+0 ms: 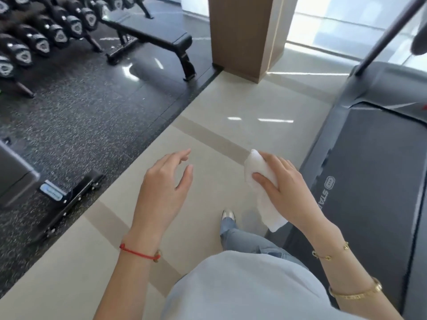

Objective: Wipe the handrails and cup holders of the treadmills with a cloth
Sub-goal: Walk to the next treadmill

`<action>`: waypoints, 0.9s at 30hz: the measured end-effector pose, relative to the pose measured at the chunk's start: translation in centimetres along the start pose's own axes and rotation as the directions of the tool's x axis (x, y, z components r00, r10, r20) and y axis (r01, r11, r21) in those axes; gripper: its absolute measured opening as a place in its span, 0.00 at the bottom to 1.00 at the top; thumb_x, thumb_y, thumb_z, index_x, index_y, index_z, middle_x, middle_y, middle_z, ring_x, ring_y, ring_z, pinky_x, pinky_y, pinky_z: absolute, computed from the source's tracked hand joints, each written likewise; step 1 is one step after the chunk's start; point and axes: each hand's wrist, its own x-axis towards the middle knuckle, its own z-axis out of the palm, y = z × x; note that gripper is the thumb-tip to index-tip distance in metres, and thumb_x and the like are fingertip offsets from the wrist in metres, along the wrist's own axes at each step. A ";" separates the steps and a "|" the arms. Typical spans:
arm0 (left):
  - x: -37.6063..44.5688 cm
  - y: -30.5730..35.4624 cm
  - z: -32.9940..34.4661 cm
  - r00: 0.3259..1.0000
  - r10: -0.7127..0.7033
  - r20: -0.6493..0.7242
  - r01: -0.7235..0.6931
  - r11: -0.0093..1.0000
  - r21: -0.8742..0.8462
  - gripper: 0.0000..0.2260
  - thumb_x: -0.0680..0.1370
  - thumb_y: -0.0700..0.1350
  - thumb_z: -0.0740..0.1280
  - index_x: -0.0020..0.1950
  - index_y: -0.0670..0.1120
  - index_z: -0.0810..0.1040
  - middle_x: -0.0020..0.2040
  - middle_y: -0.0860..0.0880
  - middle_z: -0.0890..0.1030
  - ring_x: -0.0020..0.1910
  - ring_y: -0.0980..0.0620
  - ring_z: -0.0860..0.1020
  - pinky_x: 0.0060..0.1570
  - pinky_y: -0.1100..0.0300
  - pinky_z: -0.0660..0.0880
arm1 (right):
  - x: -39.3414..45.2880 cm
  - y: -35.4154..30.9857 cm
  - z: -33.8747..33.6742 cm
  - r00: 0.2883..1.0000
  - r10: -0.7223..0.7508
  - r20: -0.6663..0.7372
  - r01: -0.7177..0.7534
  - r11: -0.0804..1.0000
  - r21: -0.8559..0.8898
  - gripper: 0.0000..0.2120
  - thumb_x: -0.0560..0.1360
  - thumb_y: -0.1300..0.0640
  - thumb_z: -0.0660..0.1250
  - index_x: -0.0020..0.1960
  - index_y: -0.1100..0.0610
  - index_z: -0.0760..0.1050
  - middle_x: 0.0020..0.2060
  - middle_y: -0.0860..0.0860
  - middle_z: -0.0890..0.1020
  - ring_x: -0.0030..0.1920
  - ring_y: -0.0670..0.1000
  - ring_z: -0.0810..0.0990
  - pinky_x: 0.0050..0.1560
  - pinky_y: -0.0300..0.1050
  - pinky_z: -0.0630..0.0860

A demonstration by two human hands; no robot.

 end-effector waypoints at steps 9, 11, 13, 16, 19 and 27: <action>21.3 1.6 3.7 0.986 0.154 0.058 -0.149 0.986 -0.077 0.15 0.80 0.44 0.65 0.67 0.45 0.77 0.58 0.50 0.81 0.58 0.52 0.79 0.62 0.55 0.73 | 16.2 3.1 -4.8 0.986 0.098 -0.131 -0.105 0.993 -0.047 0.19 0.80 0.49 0.61 0.70 0.49 0.68 0.53 0.41 0.72 0.53 0.41 0.66 0.47 0.32 0.58; 25.2 2.1 4.9 0.978 0.187 0.091 -0.178 0.979 -0.099 0.15 0.80 0.44 0.65 0.67 0.46 0.77 0.59 0.51 0.81 0.58 0.53 0.79 0.63 0.56 0.72 | 18.8 4.1 -5.5 0.980 0.139 -0.144 -0.146 0.988 -0.041 0.19 0.80 0.50 0.61 0.70 0.50 0.68 0.56 0.45 0.75 0.56 0.44 0.66 0.49 0.32 0.58; 29.2 2.8 6.3 0.968 0.217 0.127 -0.201 0.971 -0.128 0.15 0.80 0.44 0.65 0.67 0.46 0.76 0.59 0.51 0.81 0.58 0.52 0.79 0.63 0.56 0.73 | 21.4 5.1 -6.1 0.971 0.181 -0.156 -0.191 0.981 -0.046 0.19 0.80 0.51 0.60 0.71 0.51 0.67 0.59 0.48 0.76 0.58 0.46 0.67 0.51 0.34 0.59; 35.1 3.6 8.8 0.940 0.289 0.181 -0.262 0.952 -0.160 0.16 0.81 0.46 0.64 0.68 0.47 0.76 0.58 0.51 0.81 0.58 0.52 0.79 0.62 0.54 0.74 | 25.3 7.0 -6.7 0.947 0.251 -0.199 -0.264 0.963 -0.043 0.19 0.81 0.51 0.59 0.71 0.52 0.67 0.61 0.48 0.76 0.59 0.48 0.68 0.54 0.37 0.62; 41.7 4.7 11.8 0.901 0.369 0.228 -0.333 0.925 -0.183 0.16 0.81 0.47 0.64 0.69 0.47 0.75 0.58 0.51 0.81 0.58 0.52 0.79 0.61 0.55 0.74 | 29.6 9.0 -7.6 0.909 0.317 -0.269 -0.339 0.940 -0.040 0.19 0.81 0.53 0.59 0.71 0.53 0.68 0.62 0.49 0.76 0.59 0.49 0.68 0.58 0.39 0.64; 59.8 10.3 19.1 0.734 0.621 0.275 -0.537 0.779 -0.324 0.16 0.80 0.45 0.65 0.68 0.46 0.76 0.59 0.51 0.81 0.59 0.54 0.78 0.62 0.61 0.72 | 41.5 13.9 -12.1 0.766 0.449 -0.461 -0.498 0.867 0.017 0.19 0.81 0.52 0.59 0.71 0.52 0.67 0.62 0.47 0.75 0.59 0.48 0.68 0.59 0.42 0.66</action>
